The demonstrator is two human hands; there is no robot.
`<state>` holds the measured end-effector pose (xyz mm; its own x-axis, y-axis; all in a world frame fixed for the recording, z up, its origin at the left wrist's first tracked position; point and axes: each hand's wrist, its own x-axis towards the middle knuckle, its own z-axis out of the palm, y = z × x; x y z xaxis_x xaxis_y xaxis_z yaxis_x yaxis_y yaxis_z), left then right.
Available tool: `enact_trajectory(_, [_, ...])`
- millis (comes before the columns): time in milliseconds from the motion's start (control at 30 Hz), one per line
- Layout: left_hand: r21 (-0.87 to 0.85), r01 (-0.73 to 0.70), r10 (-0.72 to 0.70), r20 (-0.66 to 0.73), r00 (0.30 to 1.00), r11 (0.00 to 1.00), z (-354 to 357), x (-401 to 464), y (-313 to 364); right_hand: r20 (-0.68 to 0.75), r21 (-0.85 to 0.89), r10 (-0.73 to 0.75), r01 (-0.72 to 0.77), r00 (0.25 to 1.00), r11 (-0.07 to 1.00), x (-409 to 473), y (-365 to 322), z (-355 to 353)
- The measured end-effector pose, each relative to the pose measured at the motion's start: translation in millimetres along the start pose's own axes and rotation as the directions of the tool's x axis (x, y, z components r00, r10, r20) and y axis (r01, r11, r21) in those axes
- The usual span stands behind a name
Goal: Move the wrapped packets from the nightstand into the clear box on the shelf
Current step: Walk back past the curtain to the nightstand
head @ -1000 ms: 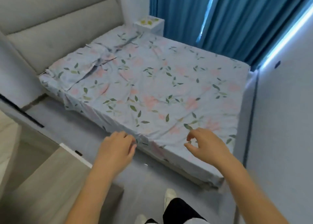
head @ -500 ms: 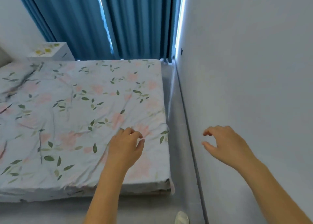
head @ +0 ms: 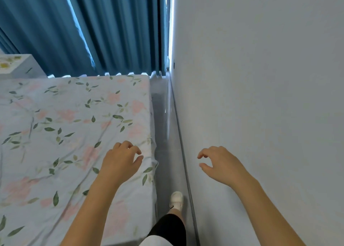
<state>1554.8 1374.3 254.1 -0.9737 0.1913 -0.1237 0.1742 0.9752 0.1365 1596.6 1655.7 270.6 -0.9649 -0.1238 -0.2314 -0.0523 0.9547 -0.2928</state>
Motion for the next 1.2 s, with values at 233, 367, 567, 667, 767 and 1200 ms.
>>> enact_trajectory(233, [-0.006,-0.048,0.048,-0.005,0.999,0.999,-17.3,136.4,16.4,-0.055,0.153,0.053,-0.044,0.997,0.987,118.1,30.3,-30.5])
enact_trajectory(367, [0.045,0.002,-0.001,-0.031,1.000,0.999,-26.3,237.1,-5.3,-0.063,0.023,0.025,-0.023,0.998,0.999,233.9,34.3,-43.8])
enact_trajectory(567, [0.071,0.075,-0.078,0.045,0.996,0.995,-36.5,393.4,-49.9,-0.007,-0.102,-0.032,0.031,0.999,0.994,434.5,22.4,-85.8])
enact_trajectory(667, [0.062,0.090,-0.092,0.030,0.995,0.994,-53.6,459.8,-65.1,-0.015,-0.081,-0.068,0.066,0.998,0.994,512.4,21.3,-115.2])
enact_trajectory(767, [0.060,0.108,-0.110,0.023,0.994,0.992,-70.3,526.8,-82.1,-0.042,-0.045,-0.052,0.050,0.998,0.998,579.7,32.3,-137.0])
enact_trajectory(1200, [0.000,0.127,-0.127,0.022,0.992,0.992,-97.5,842.8,-134.2,0.014,0.034,-0.045,0.045,0.999,0.998,897.9,67.7,-184.0])
